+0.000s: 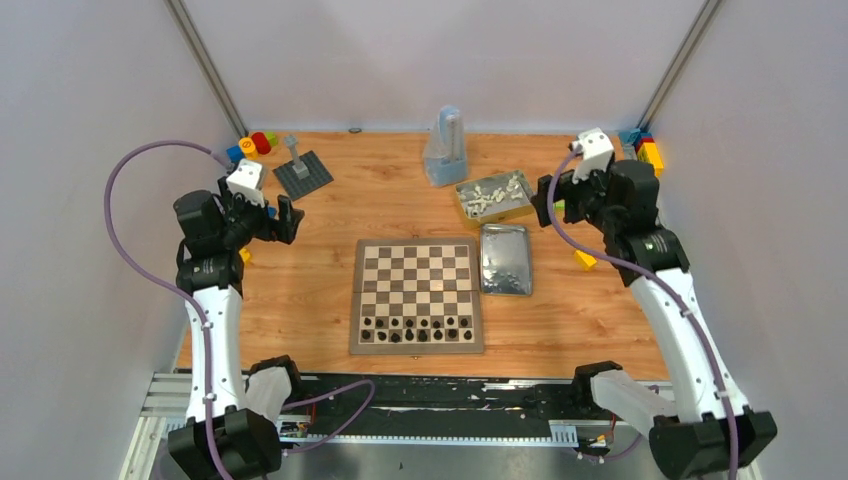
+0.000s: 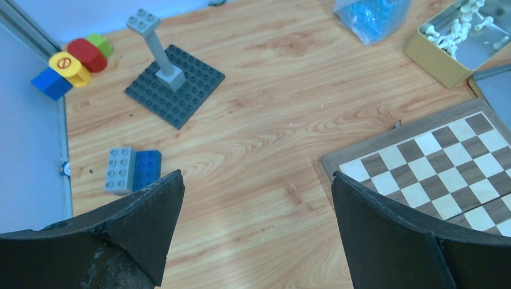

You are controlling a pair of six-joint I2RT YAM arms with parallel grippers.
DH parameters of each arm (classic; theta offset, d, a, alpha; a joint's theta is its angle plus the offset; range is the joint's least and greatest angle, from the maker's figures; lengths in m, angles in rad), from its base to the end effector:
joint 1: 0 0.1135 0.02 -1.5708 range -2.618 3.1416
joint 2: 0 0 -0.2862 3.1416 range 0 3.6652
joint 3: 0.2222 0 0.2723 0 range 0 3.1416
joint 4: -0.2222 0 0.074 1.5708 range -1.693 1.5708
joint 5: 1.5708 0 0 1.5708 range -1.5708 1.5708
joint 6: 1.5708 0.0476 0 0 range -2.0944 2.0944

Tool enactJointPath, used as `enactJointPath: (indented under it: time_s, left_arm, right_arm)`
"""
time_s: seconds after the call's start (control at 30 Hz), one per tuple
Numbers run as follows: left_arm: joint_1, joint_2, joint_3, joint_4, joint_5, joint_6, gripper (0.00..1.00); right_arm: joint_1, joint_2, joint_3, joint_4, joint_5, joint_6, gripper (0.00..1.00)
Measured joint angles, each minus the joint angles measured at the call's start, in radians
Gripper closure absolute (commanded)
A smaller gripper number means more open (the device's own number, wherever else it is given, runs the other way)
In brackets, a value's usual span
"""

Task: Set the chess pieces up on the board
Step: Reset both arms

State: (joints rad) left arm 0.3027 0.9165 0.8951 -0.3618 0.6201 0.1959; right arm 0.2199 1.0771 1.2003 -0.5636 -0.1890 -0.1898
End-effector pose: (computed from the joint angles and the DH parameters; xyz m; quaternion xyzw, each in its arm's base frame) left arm 0.2156 0.0383 0.3528 0.1283 0.7973 -0.1136 0.5788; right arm 0.2419 0.0632 0.4062 -0.2205 0.8129 0.0877 0.5319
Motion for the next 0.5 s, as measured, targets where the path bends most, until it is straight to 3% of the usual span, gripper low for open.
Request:
enactJointPath:
  time_s: [0.23,0.5]
  left_arm:
    - [0.000,-0.078,-0.050,0.064,0.005,-0.008,0.00]
    - [-0.001,-0.128,-0.096,0.095,0.013,-0.009,0.00]
  right_arm:
    - [-0.093,-0.225,-0.282,0.162,0.062,0.091,0.00]
    - [-0.129,-0.272,-0.403,0.225,0.066,0.102,0.00]
